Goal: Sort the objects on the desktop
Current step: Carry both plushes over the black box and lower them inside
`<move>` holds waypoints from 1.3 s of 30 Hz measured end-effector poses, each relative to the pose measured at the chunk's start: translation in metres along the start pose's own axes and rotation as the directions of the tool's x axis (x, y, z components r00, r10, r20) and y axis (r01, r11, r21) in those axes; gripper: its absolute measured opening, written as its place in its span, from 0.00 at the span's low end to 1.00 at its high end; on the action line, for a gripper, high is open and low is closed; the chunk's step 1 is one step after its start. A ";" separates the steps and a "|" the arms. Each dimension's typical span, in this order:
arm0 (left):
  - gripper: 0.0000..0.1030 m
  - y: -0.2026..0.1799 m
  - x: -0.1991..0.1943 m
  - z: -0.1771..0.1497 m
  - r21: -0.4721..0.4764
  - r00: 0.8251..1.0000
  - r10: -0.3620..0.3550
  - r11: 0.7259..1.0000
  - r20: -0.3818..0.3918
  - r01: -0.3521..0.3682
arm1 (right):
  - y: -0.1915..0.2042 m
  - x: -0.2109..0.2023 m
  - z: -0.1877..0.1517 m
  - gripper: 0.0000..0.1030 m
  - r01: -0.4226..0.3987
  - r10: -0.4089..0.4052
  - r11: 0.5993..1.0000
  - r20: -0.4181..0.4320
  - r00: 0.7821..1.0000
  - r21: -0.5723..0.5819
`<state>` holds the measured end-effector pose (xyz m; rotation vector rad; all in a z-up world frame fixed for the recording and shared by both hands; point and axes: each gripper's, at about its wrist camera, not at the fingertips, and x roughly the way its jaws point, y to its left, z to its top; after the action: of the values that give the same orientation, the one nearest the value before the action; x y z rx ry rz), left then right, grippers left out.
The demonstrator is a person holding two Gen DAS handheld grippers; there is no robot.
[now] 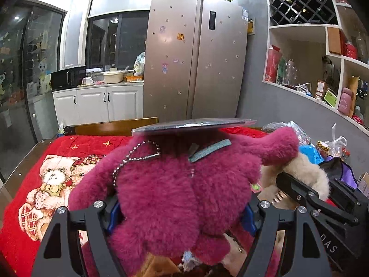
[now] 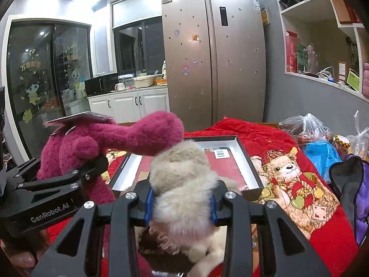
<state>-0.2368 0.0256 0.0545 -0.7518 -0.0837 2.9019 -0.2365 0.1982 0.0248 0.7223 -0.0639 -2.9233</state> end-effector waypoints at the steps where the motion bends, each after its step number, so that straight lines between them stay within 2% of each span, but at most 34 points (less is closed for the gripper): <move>1: 0.78 0.000 0.004 0.002 0.004 1.000 0.000 1.000 -0.002 0.000 | 0.000 0.006 0.001 0.36 -0.003 0.003 1.000 -0.005 1.000 0.002; 5: 0.78 -0.006 0.018 0.009 0.037 1.000 0.010 0.999 0.000 -0.010 | -0.002 0.025 0.006 0.36 -0.001 0.001 1.000 -0.021 1.000 -0.007; 15: 0.78 -0.007 0.062 0.027 0.026 1.000 -0.003 1.000 -0.023 0.003 | -0.014 0.069 0.028 0.36 0.009 -0.010 1.000 -0.043 0.999 -0.010; 30: 0.78 0.001 0.139 0.039 -0.020 0.990 -0.029 0.999 -0.139 0.027 | -0.032 0.149 0.046 0.36 0.053 -0.055 0.998 -0.124 0.991 -0.020; 34: 0.78 -0.005 0.154 0.045 0.013 0.988 0.010 1.000 -0.152 -0.008 | -0.035 0.166 0.052 0.36 0.081 -0.085 0.996 -0.144 0.986 -0.028; 39: 0.78 -0.002 0.173 0.043 -0.008 0.979 -0.005 1.000 -0.202 0.003 | -0.044 0.191 0.051 0.36 0.066 -0.064 0.998 -0.206 0.976 0.006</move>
<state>-0.4067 0.0529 0.0091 -1.0408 -0.0739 2.8039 -0.4326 0.2163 -0.0212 1.0434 -0.0388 -2.8918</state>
